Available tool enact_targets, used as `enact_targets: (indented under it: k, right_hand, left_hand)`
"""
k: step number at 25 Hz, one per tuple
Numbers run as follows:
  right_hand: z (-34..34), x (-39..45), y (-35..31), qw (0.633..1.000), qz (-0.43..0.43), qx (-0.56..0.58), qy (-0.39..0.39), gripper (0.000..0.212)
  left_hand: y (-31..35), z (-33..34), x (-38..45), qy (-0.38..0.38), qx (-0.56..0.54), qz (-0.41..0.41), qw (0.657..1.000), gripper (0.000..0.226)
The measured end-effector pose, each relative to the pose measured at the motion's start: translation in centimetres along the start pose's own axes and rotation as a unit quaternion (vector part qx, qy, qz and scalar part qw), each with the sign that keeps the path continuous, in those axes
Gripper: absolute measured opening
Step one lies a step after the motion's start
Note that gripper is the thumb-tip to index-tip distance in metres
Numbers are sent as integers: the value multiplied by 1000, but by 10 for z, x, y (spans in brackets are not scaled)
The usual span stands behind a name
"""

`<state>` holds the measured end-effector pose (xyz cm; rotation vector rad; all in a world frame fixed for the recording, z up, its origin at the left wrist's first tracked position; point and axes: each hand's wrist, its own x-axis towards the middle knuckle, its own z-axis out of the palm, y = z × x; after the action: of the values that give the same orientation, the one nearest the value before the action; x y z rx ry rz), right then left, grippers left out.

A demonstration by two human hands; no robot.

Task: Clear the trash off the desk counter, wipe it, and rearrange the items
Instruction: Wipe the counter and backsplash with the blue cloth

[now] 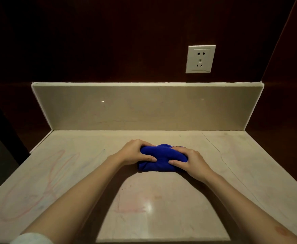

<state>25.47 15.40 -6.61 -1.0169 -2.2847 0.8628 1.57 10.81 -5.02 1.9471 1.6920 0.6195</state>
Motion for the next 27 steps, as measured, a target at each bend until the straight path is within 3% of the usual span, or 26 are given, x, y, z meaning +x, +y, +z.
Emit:
enact_targets:
  k: [10, 17, 27]
  right_hand:
    - [10, 87, 14, 999, 26, -12, 23, 44]
    - [1, 128, 20, 999, 43, 4, -8, 40]
    - [1, 110, 12, 998, 45, -40, -25, 46]
  left_hand:
    - [-50, -38, 70, 7, 14, 17, 1000, 44]
    - [-65, -48, 96, 20, 38, 10, 999, 47]
    - [-57, -44, 80, 9, 7, -3, 1000, 51]
